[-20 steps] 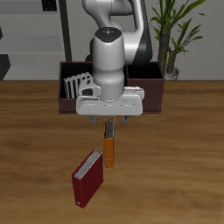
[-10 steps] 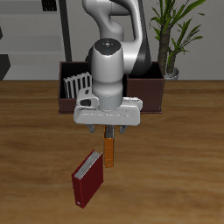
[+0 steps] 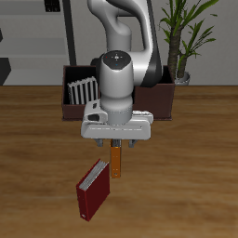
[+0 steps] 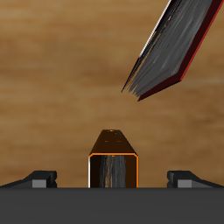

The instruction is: Place the striped book into the back desk caddy's left compartment and place the right red book into the back desk caddy's back compartment and place the orange book into the back desk caddy's front compartment

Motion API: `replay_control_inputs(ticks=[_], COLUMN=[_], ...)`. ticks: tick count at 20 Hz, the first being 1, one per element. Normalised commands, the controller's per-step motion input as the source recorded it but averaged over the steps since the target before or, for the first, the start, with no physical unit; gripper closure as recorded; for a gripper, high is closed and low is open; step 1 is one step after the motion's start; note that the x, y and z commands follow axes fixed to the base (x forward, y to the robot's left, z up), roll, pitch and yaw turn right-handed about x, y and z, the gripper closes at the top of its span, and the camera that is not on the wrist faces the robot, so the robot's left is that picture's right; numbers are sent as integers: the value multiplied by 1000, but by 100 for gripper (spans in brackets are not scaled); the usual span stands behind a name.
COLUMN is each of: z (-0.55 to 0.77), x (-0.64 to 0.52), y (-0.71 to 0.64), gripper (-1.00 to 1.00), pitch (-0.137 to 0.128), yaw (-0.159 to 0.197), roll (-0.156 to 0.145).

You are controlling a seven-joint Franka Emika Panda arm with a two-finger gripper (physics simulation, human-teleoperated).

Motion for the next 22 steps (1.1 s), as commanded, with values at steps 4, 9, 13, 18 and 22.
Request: replay_control_inputs(ticks=[4,9,13,18,22], z=[-151,-42,-43,6,248], x=[-30,42,61,7,-178], y=[19,-62,-88,-29,31], gripper=[100,100,100,100,100], pitch=[38,13,17,5,-10], yaw=[-1,-3,-8,2,37], roll=[1,-6,-9,5,23])
